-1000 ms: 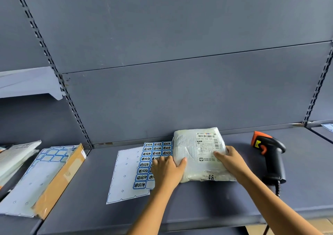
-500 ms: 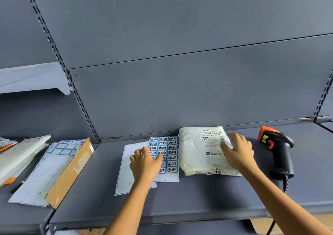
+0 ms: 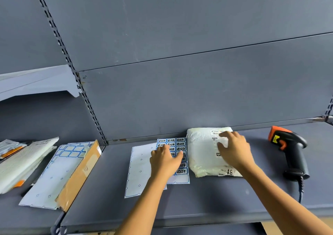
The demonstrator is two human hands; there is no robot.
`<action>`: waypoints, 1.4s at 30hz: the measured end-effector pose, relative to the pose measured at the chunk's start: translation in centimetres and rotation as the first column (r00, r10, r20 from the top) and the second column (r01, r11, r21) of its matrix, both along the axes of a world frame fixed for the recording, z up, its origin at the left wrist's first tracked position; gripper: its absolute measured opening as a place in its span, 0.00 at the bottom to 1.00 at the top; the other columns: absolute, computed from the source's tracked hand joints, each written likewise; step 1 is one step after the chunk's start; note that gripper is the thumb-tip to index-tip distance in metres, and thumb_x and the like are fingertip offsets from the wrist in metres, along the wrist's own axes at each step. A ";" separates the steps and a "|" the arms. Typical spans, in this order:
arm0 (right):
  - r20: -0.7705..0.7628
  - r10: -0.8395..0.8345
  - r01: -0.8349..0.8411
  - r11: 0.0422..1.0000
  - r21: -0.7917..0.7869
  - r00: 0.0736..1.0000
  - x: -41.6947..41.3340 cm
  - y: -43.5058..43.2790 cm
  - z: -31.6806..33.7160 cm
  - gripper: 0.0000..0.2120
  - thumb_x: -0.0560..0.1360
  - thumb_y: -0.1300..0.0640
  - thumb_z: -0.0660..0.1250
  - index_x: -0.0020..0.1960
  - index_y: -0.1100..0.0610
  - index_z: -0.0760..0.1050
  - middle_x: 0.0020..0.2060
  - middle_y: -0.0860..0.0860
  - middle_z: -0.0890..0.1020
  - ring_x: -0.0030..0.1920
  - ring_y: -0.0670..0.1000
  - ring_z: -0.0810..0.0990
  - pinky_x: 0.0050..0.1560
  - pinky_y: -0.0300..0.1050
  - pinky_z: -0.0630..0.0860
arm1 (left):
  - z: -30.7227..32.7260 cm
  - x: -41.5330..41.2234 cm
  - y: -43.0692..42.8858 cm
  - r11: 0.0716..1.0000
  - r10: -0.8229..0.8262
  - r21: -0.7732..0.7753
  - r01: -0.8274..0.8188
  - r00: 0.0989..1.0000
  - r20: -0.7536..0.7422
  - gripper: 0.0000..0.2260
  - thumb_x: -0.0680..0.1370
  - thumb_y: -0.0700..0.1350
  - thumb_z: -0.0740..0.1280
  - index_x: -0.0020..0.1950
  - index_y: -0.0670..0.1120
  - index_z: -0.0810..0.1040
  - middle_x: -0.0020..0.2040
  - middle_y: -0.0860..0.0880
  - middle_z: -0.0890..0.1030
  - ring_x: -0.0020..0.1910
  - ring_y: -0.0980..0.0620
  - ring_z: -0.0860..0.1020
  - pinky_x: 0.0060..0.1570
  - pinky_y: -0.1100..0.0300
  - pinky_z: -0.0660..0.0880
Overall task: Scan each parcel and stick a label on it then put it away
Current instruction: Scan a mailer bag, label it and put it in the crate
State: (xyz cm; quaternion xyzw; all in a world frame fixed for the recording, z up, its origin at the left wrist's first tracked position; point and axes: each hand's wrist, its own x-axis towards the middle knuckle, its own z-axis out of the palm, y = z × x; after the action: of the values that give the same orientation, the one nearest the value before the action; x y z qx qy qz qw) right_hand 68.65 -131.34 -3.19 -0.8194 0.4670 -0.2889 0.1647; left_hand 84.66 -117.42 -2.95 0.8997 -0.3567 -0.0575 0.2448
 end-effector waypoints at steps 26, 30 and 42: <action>0.565 -0.249 -0.229 0.732 0.642 0.786 -9.1 -1.2 4.6 0.12 0.70 0.76 0.65 0.53 0.70 0.71 0.44 0.62 0.76 0.35 0.57 0.82 0.32 0.47 0.79 | -1.3 -4.2 -6.8 0.907 -0.146 -0.382 -0.174 0.724 -0.675 0.29 0.62 0.37 0.79 0.54 0.44 0.65 0.58 0.43 0.74 0.54 0.44 0.76 0.55 0.48 0.76; 0.522 -0.157 -0.137 0.866 0.481 0.838 -8.0 0.2 5.9 0.19 0.70 0.71 0.67 0.57 0.63 0.65 0.49 0.59 0.78 0.34 0.51 0.83 0.32 0.46 0.79 | -1.4 -4.4 -6.7 0.843 -0.296 -0.532 -0.079 0.758 -0.582 0.34 0.61 0.38 0.80 0.58 0.47 0.62 0.60 0.44 0.70 0.57 0.46 0.73 0.60 0.46 0.73; 0.333 -0.080 -0.022 0.956 0.292 0.940 -7.3 2.9 6.9 0.13 0.72 0.69 0.61 0.49 0.57 0.59 0.42 0.63 0.78 0.40 0.65 0.81 0.39 0.62 0.78 | -1.1 -4.4 -6.4 0.819 -0.385 -0.574 -0.005 0.736 -0.557 0.38 0.55 0.46 0.76 0.61 0.49 0.62 0.62 0.45 0.67 0.59 0.49 0.72 0.59 0.48 0.75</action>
State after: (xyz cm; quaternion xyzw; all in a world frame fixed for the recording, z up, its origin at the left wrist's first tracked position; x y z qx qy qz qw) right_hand 61.35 -128.42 3.74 -0.7165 0.4809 -0.3567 0.3578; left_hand 80.29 -123.81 -4.01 0.6721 -0.3442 -0.2892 0.5883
